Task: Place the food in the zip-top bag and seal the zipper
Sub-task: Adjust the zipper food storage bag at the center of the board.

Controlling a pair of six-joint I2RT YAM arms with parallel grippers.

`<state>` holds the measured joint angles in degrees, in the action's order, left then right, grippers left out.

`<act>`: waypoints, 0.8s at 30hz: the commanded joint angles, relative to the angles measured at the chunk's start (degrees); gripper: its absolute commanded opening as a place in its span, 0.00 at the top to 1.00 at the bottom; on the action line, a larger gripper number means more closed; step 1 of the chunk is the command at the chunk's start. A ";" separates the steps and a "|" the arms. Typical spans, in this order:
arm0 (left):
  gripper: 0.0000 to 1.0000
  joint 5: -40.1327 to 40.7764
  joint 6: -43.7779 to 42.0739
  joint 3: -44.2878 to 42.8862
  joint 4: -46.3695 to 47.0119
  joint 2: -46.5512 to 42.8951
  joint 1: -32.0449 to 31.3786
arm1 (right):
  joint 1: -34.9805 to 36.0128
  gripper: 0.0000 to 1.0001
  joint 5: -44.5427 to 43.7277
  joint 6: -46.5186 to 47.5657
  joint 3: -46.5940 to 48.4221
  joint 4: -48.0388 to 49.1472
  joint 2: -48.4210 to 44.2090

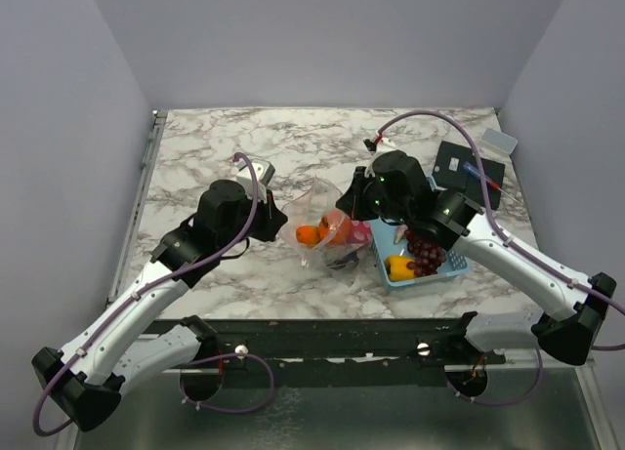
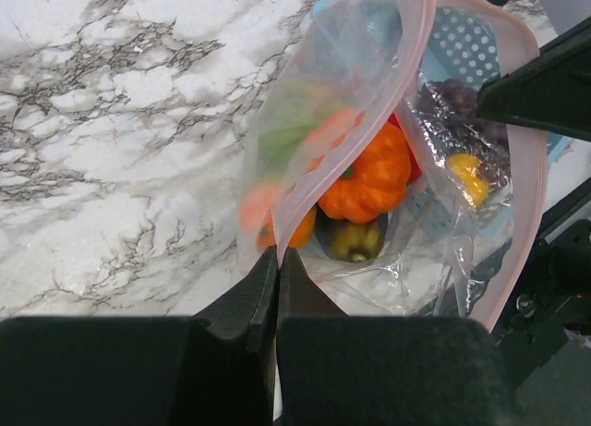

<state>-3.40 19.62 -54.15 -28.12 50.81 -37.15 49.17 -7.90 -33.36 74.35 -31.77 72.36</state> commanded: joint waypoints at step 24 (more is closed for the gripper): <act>1.00 1.82 1.29 0.16 4.35 4.96 0.01 | 0.07 0.99 -3.51 -1.00 -4.79 5.90 -1.22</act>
<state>-4.43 19.59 -60.99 -24.84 52.80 -37.15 49.17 -10.13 -32.82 73.21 -29.30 68.27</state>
